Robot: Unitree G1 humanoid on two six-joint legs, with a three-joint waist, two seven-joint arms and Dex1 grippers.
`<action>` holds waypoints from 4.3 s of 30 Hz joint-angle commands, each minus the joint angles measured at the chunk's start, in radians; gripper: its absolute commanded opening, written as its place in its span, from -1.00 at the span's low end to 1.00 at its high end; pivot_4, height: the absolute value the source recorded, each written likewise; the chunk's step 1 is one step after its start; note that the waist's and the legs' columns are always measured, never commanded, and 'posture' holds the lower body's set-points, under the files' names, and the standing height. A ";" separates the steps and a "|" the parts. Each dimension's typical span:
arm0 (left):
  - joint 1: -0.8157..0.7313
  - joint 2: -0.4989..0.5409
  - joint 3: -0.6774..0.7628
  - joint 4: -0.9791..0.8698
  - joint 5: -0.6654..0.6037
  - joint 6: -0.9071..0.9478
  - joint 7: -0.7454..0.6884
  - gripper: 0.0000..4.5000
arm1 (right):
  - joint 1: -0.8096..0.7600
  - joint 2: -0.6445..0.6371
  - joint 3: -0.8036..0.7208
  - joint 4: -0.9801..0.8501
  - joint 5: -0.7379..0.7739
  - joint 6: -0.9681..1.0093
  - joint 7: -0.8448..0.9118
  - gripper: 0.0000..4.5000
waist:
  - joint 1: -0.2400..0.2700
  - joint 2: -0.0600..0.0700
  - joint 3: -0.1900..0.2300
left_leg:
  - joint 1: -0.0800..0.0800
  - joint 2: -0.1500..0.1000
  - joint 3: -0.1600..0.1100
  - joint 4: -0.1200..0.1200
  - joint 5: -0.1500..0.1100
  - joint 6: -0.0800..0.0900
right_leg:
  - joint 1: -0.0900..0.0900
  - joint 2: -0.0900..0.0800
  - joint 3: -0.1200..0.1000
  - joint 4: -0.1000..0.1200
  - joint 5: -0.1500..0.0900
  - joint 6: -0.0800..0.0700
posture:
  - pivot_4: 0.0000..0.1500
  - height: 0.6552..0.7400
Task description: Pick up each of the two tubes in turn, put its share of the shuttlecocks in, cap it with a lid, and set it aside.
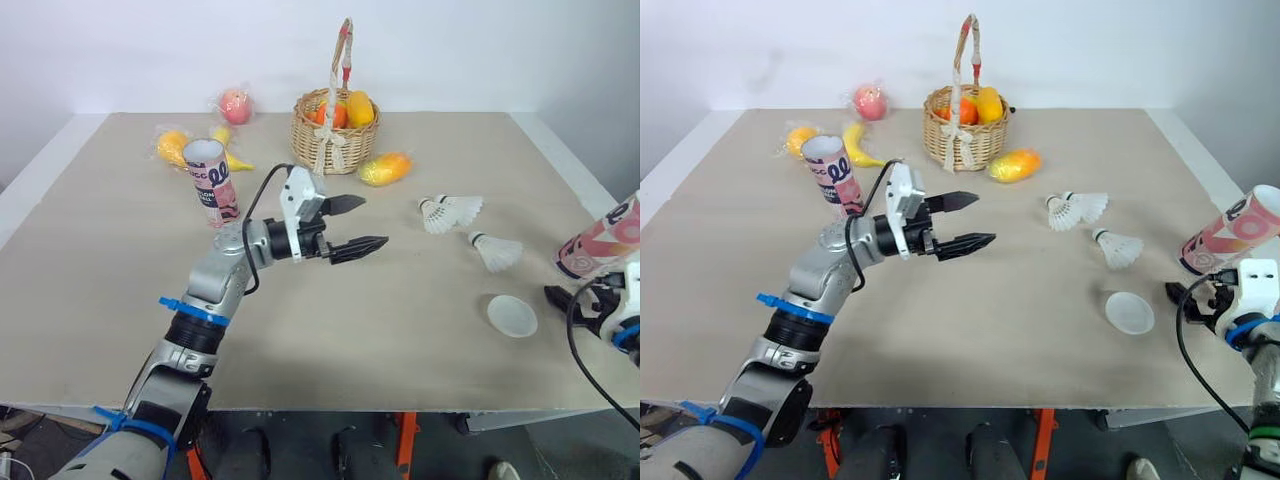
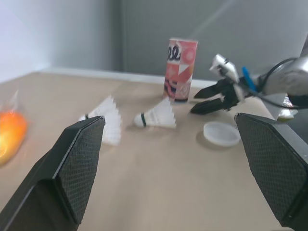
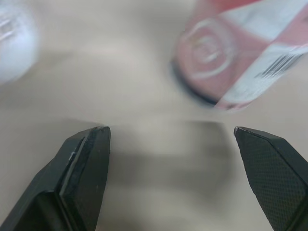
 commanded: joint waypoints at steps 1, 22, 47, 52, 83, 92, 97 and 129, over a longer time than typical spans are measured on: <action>0.044 0.058 0.064 -0.090 -0.014 0.054 0.044 1.00 | -0.009 -0.049 -0.099 -0.176 0.126 0.061 0.088 0.96 | -0.005 0.001 0.000 | 0.001 0.000 0.000 0.000 0.000 0.000 | 0.000 0.000 0.001 0.000 0.000 0.000 | 1.00 1.00; 0.449 0.190 0.385 -0.258 0.080 0.123 0.518 1.00 | -0.357 0.343 0.439 -0.567 0.043 0.063 -0.056 0.96 | 0.024 -0.008 0.004 | -0.004 0.000 -0.003 0.002 0.005 0.002 | -0.002 -0.003 -0.002 -0.001 0.009 -0.004 | 1.00 1.00; 0.010 0.200 0.257 0.363 0.227 -0.118 0.452 1.00 | -0.264 0.414 0.471 -0.738 0.007 0.082 -0.133 0.96 | 0.026 -0.008 0.004 | -0.007 0.000 -0.006 0.002 0.006 0.000 | -0.005 0.000 -0.005 0.000 0.011 -0.006 | 1.00 1.00; -0.081 0.188 0.243 0.510 0.252 -0.163 0.456 1.00 | -0.253 0.408 0.458 -0.757 0.005 0.090 -0.148 0.96 | 0.026 -0.009 0.004 | -0.007 0.000 -0.007 0.002 0.006 0.000 | -0.005 0.001 -0.006 0.000 0.011 -0.006 | 1.00 1.00; -0.412 0.111 0.252 1.094 0.311 -0.419 0.542 1.00 | -0.212 0.392 0.436 -0.813 0.008 0.121 -0.194 0.96 | 0.026 -0.010 0.005 | -0.011 -0.001 -0.009 0.002 0.006 0.000 | -0.007 0.000 -0.008 -0.001 0.011 -0.005 | 1.00 1.00; -0.391 0.113 0.261 1.092 0.318 -0.430 0.548 0.21 | -0.212 0.389 0.425 -0.817 0.014 0.130 -0.196 1.00 | 0.026 -0.010 0.005 | -0.011 -0.001 -0.010 0.003 0.006 0.000 | -0.007 0.000 -0.009 -0.001 0.011 -0.005 | 1.00 1.00; -0.383 0.136 0.252 1.050 0.328 -0.432 0.508 0.21 | -0.205 0.383 0.419 -0.825 0.017 0.135 -0.189 1.00 | 0.026 -0.010 0.005 | -0.011 -0.001 -0.009 0.003 0.006 0.000 | -0.007 0.000 -0.009 -0.001 0.011 -0.005 | 1.00 1.00; -0.089 0.452 -0.158 0.146 0.374 -0.313 -0.502 0.21 | 0.011 0.252 0.210 -0.905 0.024 0.257 -0.336 1.00 | 0.022 -0.009 0.004 | -0.008 0.002 -0.009 0.005 0.009 0.004 | -0.004 0.003 -0.009 0.001 0.010 -0.003 | 1.00 1.00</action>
